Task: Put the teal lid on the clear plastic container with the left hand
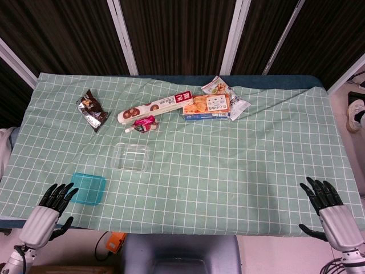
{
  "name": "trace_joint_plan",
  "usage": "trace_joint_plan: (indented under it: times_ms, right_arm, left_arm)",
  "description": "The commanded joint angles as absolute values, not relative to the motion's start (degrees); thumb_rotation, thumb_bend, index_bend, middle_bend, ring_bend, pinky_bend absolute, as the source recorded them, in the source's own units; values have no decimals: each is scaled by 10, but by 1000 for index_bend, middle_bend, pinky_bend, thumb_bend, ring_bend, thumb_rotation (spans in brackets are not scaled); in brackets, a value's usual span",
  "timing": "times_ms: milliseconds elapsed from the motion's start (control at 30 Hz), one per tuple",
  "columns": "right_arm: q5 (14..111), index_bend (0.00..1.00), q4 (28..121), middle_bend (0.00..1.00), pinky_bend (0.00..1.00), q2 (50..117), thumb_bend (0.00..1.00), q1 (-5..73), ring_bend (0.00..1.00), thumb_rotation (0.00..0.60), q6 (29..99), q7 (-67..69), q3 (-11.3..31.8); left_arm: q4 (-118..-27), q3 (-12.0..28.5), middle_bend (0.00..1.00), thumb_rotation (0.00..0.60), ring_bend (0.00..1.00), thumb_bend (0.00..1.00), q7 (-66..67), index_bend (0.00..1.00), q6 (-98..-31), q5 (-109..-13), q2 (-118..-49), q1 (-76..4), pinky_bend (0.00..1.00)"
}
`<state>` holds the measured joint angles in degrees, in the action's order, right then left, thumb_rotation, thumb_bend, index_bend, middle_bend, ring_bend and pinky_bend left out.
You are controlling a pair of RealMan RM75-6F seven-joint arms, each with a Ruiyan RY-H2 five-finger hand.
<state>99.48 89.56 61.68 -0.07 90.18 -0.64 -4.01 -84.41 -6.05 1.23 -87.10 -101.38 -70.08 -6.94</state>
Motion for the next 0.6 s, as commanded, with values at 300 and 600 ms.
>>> trace_joint_plan:
  times_ms: [300, 600]
  right_arm:
    - [1000, 0, 895, 40, 0, 616, 186, 1, 0, 600, 898, -4, -44]
    - [996, 0, 901, 40, 0, 625, 186, 2, 0, 600, 893, -23, -42]
  left_arm:
    - [-751, -86, 1, 600, 0, 328, -217, 0, -826, -1103, -718, -165, 0]
    - [-638, -102, 0, 600, 0, 246, -363, 0, -729, -1108, -745, -263, 0]
